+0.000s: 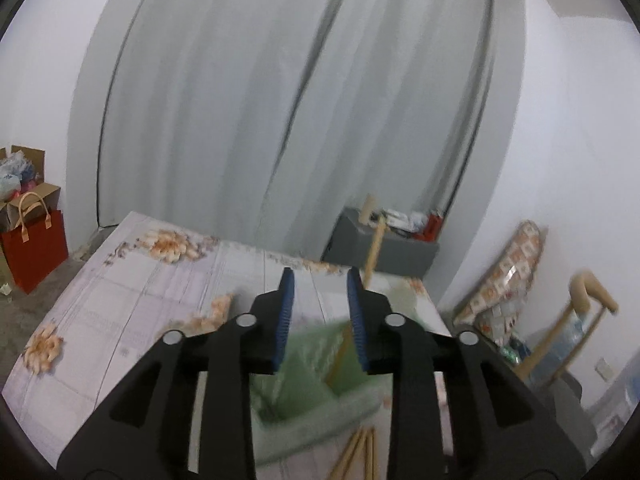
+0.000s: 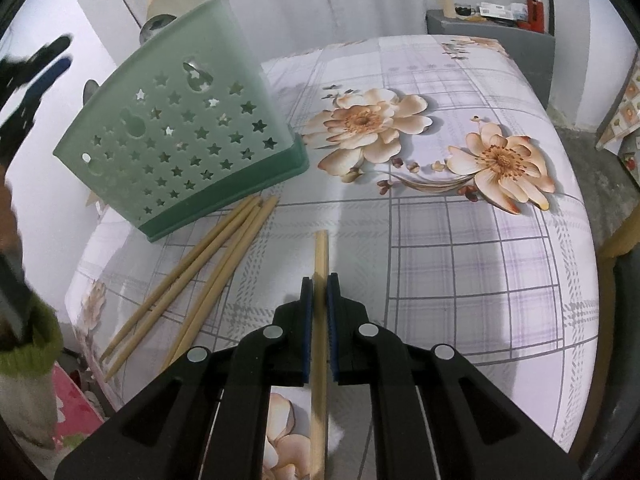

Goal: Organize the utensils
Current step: 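Carry the chopstick over the caddy with the right tool while the left tool returns to the chopsticks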

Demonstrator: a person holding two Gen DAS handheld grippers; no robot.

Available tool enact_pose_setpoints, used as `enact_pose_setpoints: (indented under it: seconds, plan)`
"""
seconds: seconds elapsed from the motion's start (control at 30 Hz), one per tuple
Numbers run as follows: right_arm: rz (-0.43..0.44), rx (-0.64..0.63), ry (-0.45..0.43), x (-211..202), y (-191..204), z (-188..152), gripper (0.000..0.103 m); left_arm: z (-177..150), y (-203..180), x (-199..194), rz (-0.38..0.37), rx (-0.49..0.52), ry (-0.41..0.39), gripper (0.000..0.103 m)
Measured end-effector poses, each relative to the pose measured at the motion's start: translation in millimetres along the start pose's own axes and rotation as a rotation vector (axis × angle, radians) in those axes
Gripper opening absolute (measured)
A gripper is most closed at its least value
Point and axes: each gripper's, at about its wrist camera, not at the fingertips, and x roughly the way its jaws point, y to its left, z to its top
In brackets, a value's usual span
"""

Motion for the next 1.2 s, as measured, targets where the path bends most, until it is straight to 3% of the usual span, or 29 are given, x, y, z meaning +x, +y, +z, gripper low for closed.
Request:
enact_pose_setpoints:
  seconds: [0.1, 0.2, 0.27, 0.33, 0.57, 0.67, 0.77, 1.0, 1.2]
  plan:
    - [-0.001, -0.010, 0.016, 1.5, 0.9, 2.9, 0.009, -18.4, -0.1, -15.7, -0.003, 0.038, 0.013, 0.036]
    - [-0.003, -0.021, 0.029, 4.2, 3.0, 6.9, 0.011, -46.9, 3.3, -24.6, -0.013, 0.068, 0.090, 0.039]
    - [-0.010, -0.036, 0.037, 6.2, 6.7, 10.2, 0.015, -61.9, 3.5, -30.4, 0.000, 0.099, 0.099, 0.044]
    - [-0.030, -0.059, 0.046, 8.4, 11.5, 12.7, 0.015, -78.2, 3.1, -31.6, 0.010, 0.134, 0.154, 0.044]
    - [-0.126, -0.159, 0.062, 15.9, 31.7, 16.8, 0.015, -114.2, 1.9, -35.9, 0.021, 0.173, 0.223, 0.044]
    - [-0.167, -0.185, 0.058, 17.2, 36.9, 16.4, 0.007, -126.4, -2.6, -32.9, 0.040, 0.235, 0.252, 0.045]
    - [-0.169, -0.157, 0.051, 15.6, 34.5, 18.0, 0.007, -133.6, -2.4, -23.1, 0.058, 0.273, 0.298, 0.050]
    - [-0.106, -0.095, -0.088, -32.4, 32.8, 30.1, 0.007, -149.8, 6.8, -2.3, 0.106, 0.293, 0.401, 0.061]
    - [-0.022, -0.058, -0.267, -96.8, 37.7, 44.5, 0.007, -160.0, 14.9, 8.5, 0.145, 0.289, 0.457, 0.072]
